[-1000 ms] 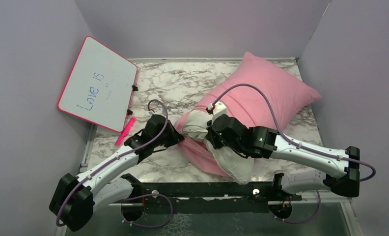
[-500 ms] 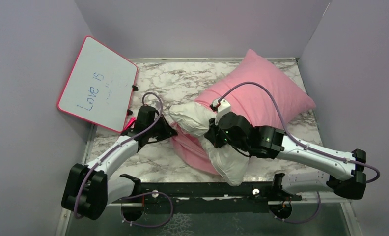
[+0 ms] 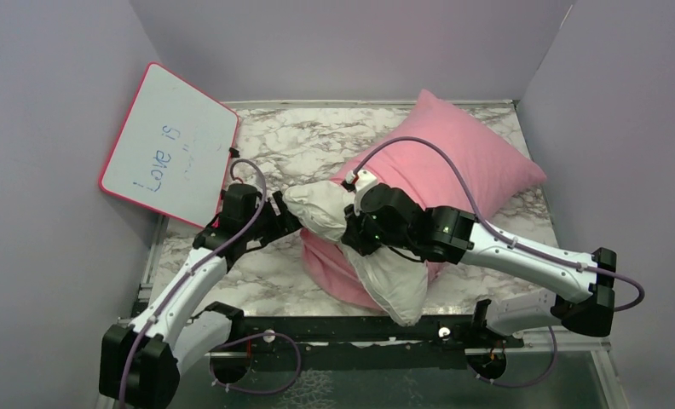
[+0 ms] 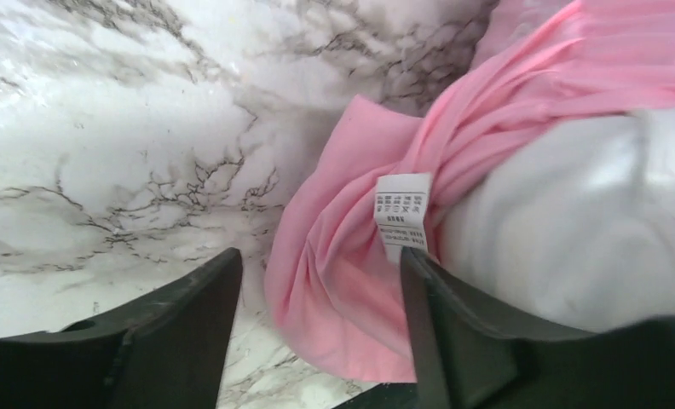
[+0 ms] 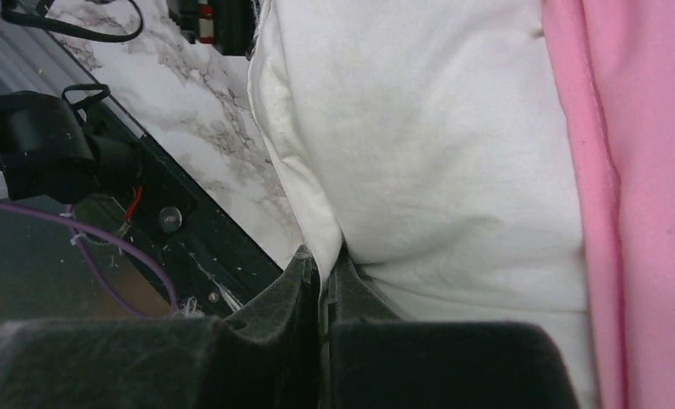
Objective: Remove the pillowcase from the pillow
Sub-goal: Remove the pillow from the pillowcase.
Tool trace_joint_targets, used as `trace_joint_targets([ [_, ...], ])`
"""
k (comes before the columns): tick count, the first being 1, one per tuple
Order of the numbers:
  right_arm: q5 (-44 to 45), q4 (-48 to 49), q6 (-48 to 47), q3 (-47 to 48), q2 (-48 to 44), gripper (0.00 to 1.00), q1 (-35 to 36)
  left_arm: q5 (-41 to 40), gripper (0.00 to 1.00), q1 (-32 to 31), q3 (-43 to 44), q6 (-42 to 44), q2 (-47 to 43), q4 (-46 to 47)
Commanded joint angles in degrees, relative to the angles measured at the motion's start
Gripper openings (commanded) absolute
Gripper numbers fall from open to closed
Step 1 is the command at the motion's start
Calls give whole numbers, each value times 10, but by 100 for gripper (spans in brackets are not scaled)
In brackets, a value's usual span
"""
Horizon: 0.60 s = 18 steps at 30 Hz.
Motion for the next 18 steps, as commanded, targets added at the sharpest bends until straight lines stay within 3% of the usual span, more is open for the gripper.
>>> trace_joint_targets([
  [1, 29, 38, 7, 38, -19, 7, 1, -28, 76, 4, -4, -54, -79, -42],
  [4, 37, 38, 9, 58, 2, 7, -1, -1, 82, 4, -26, -94, -137, -41],
  [11, 4, 69, 13, 150, 92, 11, -26, 23, 83, 4, -54, -157, -252, -51],
  [12, -10, 69, 12, 168, 107, 17, -31, 19, 83, 4, -54, -162, -259, -56],
  [15, -62, 17, -9, 245, 153, 47, -33, 24, 84, 4, -52, -169, -278, -62],
  [18, -72, -41, -11, 271, 149, 59, -33, 30, 87, 4, -45, -167, -284, -66],
])
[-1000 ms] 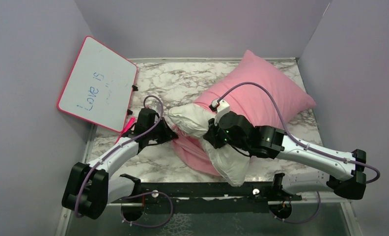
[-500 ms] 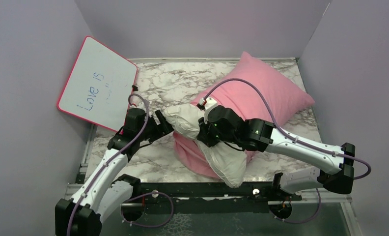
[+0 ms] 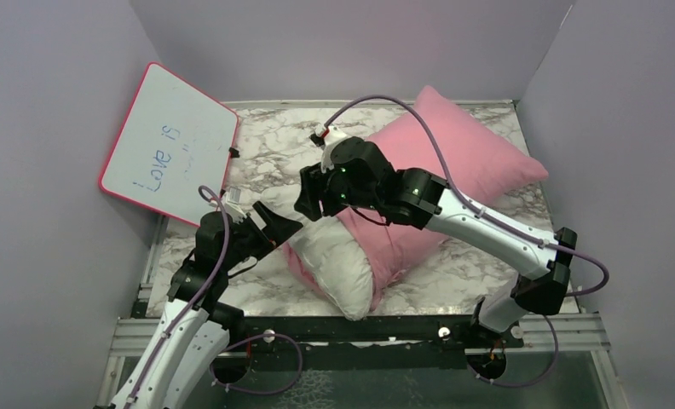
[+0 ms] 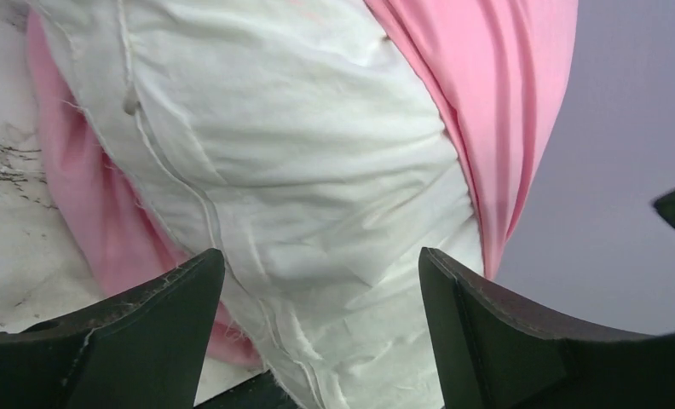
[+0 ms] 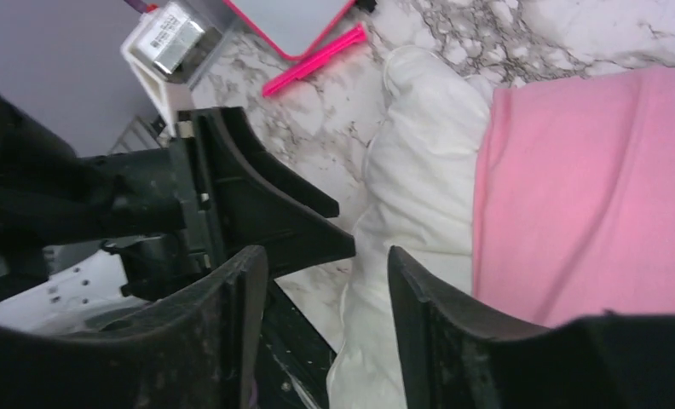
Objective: Remove the pillowcase from the pillow
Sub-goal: Remove the pillow from the pillowcase.
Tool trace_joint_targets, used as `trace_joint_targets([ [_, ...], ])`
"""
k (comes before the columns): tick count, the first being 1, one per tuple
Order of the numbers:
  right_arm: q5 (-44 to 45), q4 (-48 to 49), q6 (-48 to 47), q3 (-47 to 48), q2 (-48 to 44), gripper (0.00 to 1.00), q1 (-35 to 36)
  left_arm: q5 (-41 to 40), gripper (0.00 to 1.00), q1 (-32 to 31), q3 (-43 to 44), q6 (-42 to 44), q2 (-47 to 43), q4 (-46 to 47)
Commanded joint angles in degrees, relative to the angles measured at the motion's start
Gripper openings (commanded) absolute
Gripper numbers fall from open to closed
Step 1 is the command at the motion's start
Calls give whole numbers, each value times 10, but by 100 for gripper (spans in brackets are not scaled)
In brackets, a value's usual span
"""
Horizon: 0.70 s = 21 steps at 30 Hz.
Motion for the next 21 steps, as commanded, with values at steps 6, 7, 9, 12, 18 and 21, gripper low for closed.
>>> trace_joint_targets([
  [6, 14, -43, 56, -144, -175, 69, 0, 47, 91, 2, -7, -7, -9, -15],
  [7, 25, -61, 72, -173, -199, 69, 0, 59, 91, 2, -13, -7, -5, -15],
  [9, 37, -101, 106, -235, -244, 69, 0, 84, 92, 2, -24, -5, 2, -13],
  [12, 52, -156, 184, -309, -312, 69, 0, 119, 92, 1, -33, 11, 12, -9],
  [18, 19, -94, 297, -492, -454, 69, 0, 187, 93, 1, -44, 39, 47, 15],
  [21, -7, 9, 316, -561, -484, 69, 0, 191, 94, -11, -37, 39, 47, 28],
])
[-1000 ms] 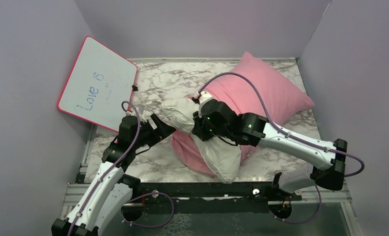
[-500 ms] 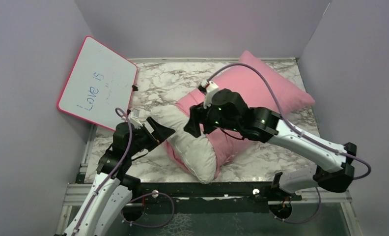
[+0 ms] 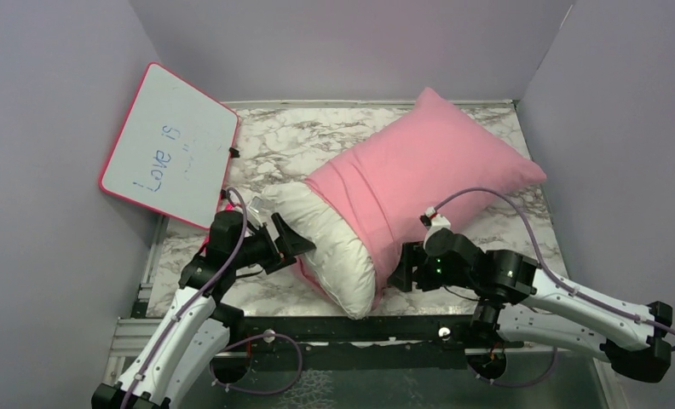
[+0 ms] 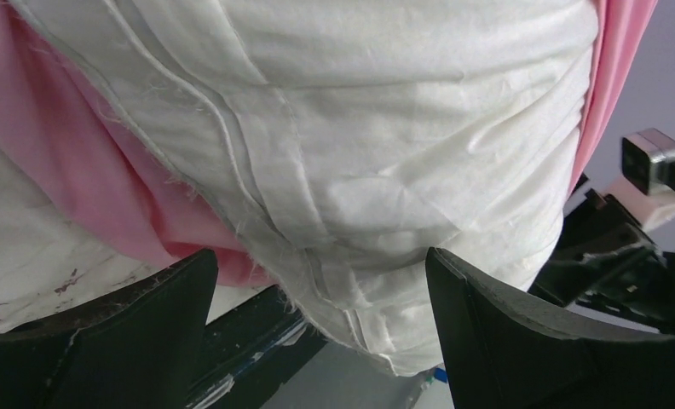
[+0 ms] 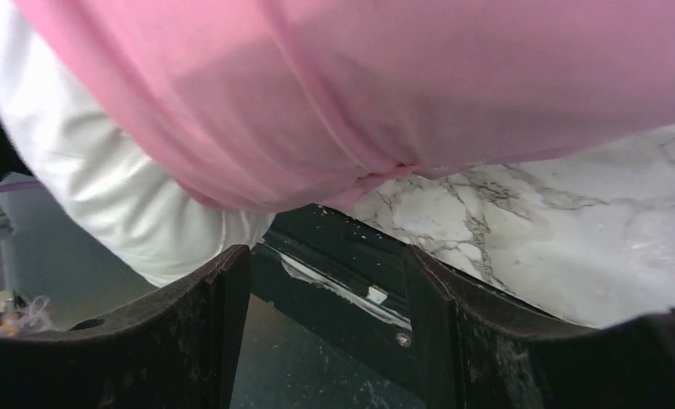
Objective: Remove the pillowcase from the pillow
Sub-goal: Remove the pillow from the pillowcase.
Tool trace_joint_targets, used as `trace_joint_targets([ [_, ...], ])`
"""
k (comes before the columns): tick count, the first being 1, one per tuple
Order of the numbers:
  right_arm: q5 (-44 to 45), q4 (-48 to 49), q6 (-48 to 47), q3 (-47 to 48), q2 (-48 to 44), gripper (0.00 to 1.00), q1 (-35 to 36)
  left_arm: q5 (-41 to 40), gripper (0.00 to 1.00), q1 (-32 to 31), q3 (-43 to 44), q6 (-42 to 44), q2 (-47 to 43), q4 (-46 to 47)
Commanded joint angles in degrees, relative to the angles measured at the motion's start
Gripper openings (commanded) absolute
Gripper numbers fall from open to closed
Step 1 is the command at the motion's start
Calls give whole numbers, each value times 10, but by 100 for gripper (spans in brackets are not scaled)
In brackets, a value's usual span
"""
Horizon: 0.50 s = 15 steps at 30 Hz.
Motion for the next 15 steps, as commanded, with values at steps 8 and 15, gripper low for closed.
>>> trace_joint_targets([
  [8, 16, 317, 99, -83, 87, 50, 0, -105, 95, -208, 9, -65, 50, 79],
  [15, 72, 256, 105, -39, 127, 4, 0, -310, 81, -401, -55, -191, 42, 193],
])
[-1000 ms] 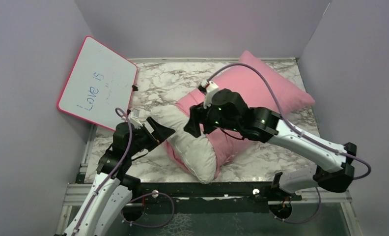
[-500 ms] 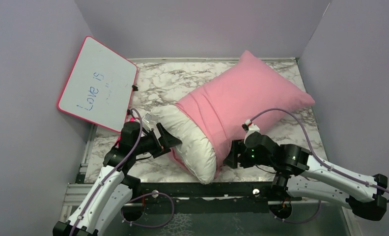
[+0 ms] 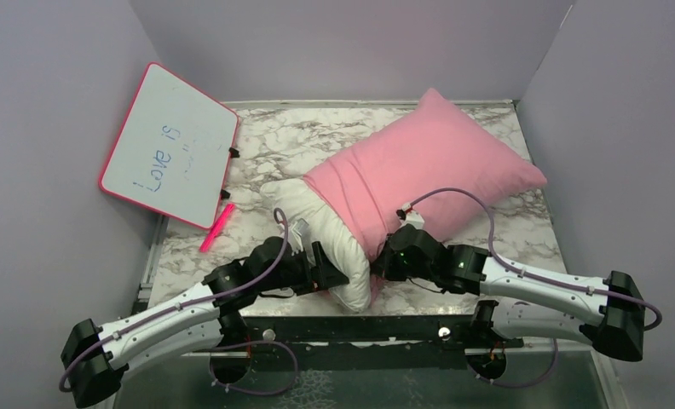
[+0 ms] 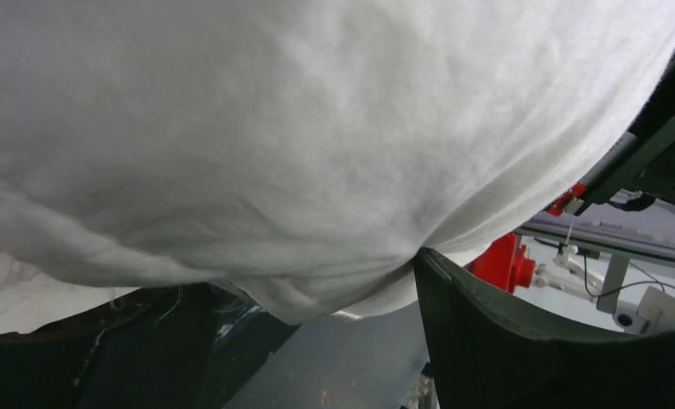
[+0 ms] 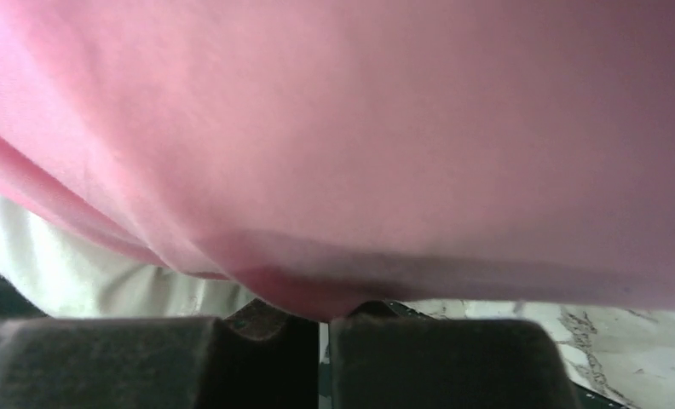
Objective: Remove the pillowcase from the pillow
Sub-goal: Remove the pillow from the pillowcase.
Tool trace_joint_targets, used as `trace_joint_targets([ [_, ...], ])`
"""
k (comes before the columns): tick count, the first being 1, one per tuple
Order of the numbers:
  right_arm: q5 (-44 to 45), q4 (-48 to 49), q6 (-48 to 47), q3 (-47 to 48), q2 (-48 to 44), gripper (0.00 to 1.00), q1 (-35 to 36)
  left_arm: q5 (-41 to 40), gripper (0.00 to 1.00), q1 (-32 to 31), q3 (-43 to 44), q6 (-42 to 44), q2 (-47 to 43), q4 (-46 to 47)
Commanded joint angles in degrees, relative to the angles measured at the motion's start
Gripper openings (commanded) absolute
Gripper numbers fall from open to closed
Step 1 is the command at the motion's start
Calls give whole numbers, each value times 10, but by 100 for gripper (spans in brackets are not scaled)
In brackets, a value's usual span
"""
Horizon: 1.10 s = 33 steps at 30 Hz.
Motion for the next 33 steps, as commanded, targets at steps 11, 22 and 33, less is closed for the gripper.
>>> trace_joint_targets([
  [11, 35, 4, -33, 15, -71, 1, 0, -102, 84, -73, 51, -1, 136, 146],
  [22, 265, -243, 22, 71, -108, 1, 0, -377, 0, -75, 156, 15, -7, -152],
  [33, 39, -55, -167, 53, -141, 41, -1, -378, 0, -75, 166, -4, -73, -207],
])
